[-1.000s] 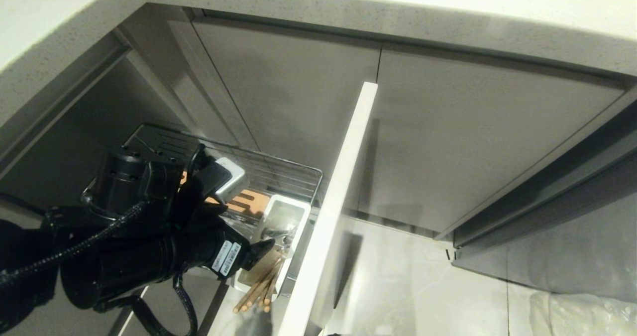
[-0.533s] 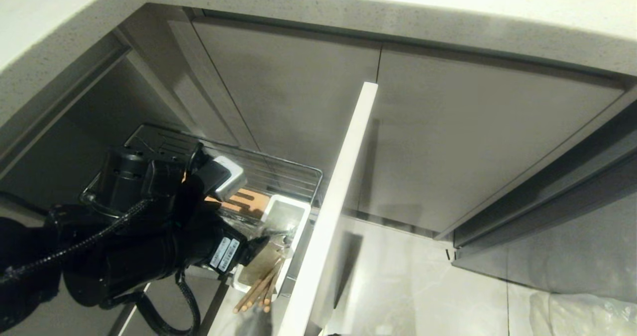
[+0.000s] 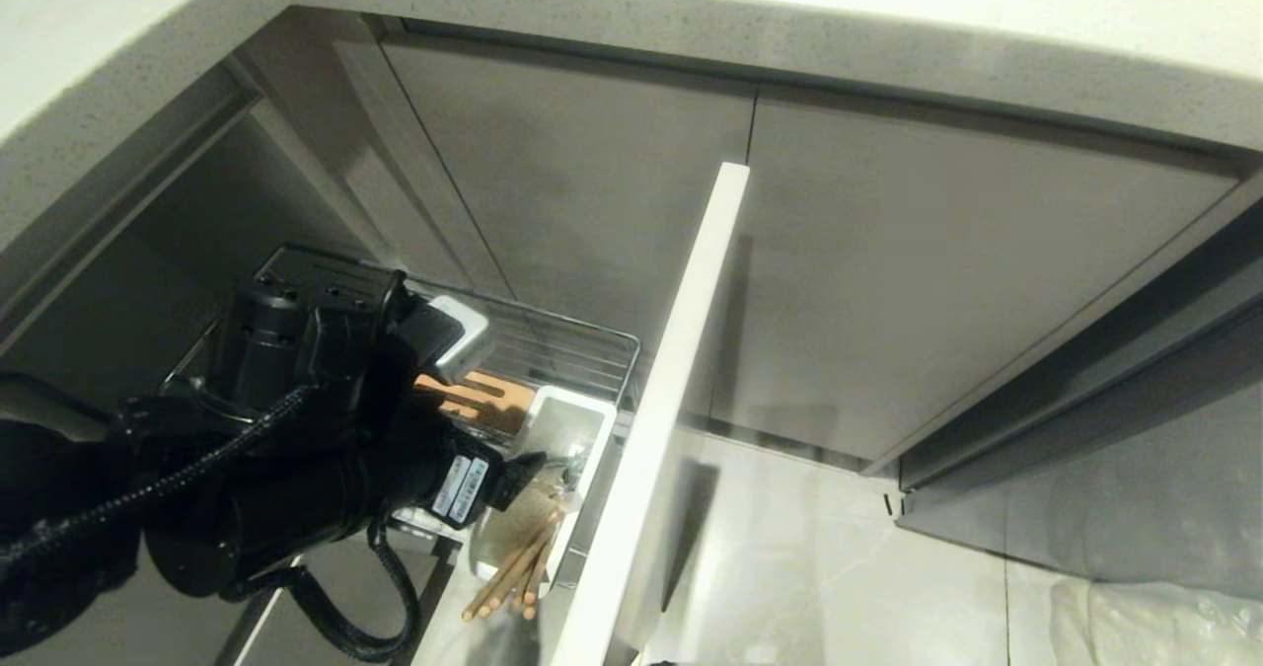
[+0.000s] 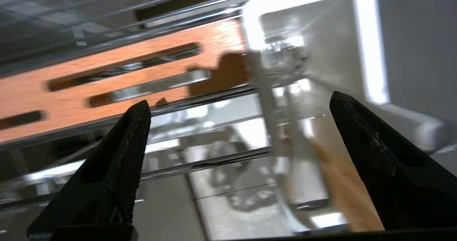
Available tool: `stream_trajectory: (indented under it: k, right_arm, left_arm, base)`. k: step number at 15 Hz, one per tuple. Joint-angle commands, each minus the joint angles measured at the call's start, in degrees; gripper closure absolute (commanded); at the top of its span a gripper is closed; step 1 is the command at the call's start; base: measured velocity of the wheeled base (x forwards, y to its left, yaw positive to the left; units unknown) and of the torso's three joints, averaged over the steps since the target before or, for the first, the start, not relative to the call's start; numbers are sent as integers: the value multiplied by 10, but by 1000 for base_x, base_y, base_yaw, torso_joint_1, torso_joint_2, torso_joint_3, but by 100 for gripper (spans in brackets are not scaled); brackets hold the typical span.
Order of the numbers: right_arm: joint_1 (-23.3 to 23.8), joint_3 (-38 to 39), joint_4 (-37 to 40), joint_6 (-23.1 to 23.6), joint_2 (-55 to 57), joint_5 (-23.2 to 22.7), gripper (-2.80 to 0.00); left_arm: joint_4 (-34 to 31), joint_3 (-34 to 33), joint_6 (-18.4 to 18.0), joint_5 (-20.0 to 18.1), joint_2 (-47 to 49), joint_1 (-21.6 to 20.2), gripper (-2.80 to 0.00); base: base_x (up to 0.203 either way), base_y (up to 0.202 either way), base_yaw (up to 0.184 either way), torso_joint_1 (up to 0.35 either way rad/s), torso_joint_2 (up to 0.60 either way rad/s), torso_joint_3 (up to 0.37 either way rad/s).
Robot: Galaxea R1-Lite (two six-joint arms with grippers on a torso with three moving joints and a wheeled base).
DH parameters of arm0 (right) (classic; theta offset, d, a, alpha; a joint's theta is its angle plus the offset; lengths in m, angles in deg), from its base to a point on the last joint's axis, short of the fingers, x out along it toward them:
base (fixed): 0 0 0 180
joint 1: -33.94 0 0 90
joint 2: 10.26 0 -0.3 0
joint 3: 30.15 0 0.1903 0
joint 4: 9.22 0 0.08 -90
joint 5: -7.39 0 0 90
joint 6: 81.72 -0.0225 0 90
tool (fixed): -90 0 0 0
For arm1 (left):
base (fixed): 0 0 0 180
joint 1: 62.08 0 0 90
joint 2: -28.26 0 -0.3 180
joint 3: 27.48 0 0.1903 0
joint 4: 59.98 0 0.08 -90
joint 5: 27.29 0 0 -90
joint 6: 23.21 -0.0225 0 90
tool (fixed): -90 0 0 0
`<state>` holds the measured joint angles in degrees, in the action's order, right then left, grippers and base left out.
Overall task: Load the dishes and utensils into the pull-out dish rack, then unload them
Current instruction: Take the spoon out of the cupboard
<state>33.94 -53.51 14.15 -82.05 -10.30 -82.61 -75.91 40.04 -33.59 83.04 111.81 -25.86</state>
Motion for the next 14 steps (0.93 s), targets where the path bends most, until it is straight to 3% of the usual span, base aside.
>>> stream_trajectory:
  k: [1, 3, 6, 10, 11, 14]
  right_arm:
    - [0, 0, 0, 0, 0, 0, 0]
    - [0, 0, 0, 0, 0, 0, 0]
    - [0, 0, 0, 0, 0, 0, 0]
    - [0, 0, 0, 0, 0, 0, 0]
    - [0, 0, 0, 0, 0, 0, 0]
    - [0, 0, 0, 0, 0, 0, 0]
  left_arm:
    - [-7, 14, 38, 5, 18, 15, -280]
    - [-34, 43, 138, 67, 37, 35, -280]
    - [-129, 114, 332, 156, 66, 70, -280]
    - [-250, 170, 554, 187, 82, 88, -280]
    - [-280, 174, 589, 186, 82, 92, -280]
    - [-348, 172, 582, 183, 57, 96, -280]
  base:
    - [0, 0, 0, 0, 0, 0]
    - [0, 0, 0, 0, 0, 0]
    - [0, 0, 0, 0, 0, 0]
    - [0, 0, 0, 0, 0, 0]
    - [0, 0, 0, 0, 0, 0]
    - [0, 0, 0, 0, 0, 0]
